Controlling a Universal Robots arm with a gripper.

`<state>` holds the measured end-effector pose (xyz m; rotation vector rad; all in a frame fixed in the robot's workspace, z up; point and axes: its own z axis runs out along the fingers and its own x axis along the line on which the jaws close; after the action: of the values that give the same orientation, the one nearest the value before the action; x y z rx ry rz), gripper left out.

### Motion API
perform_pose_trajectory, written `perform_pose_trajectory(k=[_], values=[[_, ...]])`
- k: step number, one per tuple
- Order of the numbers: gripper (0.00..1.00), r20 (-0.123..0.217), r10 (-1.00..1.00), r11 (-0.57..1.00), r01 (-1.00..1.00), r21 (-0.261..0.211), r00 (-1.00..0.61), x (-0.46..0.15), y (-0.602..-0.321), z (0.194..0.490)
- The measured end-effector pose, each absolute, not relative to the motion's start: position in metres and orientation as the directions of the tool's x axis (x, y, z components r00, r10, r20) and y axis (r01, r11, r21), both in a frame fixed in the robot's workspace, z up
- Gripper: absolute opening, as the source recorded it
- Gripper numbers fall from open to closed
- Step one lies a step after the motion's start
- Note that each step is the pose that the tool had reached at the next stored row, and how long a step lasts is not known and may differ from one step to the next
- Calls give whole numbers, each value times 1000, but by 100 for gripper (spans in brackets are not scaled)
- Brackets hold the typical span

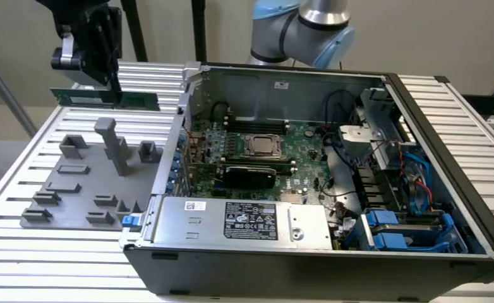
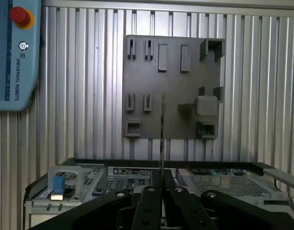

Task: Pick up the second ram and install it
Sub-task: 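Pick up the second ram and move it above second insertion slot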

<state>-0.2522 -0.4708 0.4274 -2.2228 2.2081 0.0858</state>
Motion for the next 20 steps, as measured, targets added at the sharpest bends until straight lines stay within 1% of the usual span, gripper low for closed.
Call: perform_pose_trajectory(k=[4,11,20], values=[[0,-44,-999,-8,-999,33,6,-234,-470,433],[0,-43,-999,-7,-999,34,6,-203,-464,434],[0,-38,-999,-7,-999,34,6,-172,-449,432]])
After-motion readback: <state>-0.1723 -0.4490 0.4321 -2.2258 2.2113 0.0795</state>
